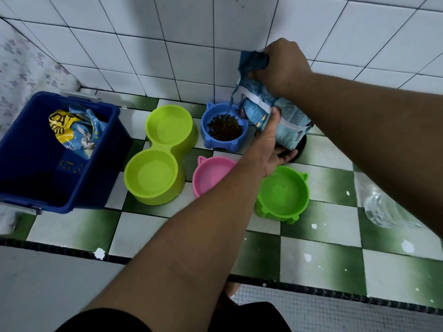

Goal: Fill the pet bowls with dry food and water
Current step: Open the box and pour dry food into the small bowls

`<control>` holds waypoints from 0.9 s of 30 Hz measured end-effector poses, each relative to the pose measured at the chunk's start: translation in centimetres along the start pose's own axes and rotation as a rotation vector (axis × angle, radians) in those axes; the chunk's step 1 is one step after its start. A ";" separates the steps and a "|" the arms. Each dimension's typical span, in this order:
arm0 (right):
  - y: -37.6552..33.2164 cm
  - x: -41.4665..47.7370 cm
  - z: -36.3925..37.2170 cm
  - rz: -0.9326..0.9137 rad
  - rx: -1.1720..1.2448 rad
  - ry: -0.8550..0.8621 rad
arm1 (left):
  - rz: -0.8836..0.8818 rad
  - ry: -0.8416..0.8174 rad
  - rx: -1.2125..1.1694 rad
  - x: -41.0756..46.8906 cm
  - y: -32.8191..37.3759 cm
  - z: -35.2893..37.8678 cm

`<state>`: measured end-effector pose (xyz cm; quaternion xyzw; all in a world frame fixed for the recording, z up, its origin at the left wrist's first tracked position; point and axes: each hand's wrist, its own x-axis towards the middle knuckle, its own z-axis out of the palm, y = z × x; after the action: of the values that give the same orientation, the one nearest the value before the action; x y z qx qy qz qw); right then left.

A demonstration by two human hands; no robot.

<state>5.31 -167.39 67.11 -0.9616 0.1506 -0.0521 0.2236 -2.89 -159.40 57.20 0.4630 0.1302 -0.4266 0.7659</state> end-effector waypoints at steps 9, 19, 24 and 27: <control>0.0 -0.3 -0.2 -0.007 0.017 0.024 | 0.003 0.007 0.042 -0.4 0.7 -0.1; 0.6 -1.8 -1.6 -0.016 0.074 0.047 | 0.022 0.057 0.064 -0.4 0.9 -0.5; 1.9 -3.3 -2.5 0.040 0.194 0.091 | 0.129 0.149 0.064 -0.8 0.8 -0.2; 2.3 -4.4 -3.0 0.068 0.312 0.106 | 0.175 0.177 0.055 -0.6 0.7 -0.1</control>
<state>0.01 -169.20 68.65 -0.9055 0.1846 -0.1177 0.3635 -2.65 -158.85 57.95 0.5292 0.1448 -0.3192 0.7728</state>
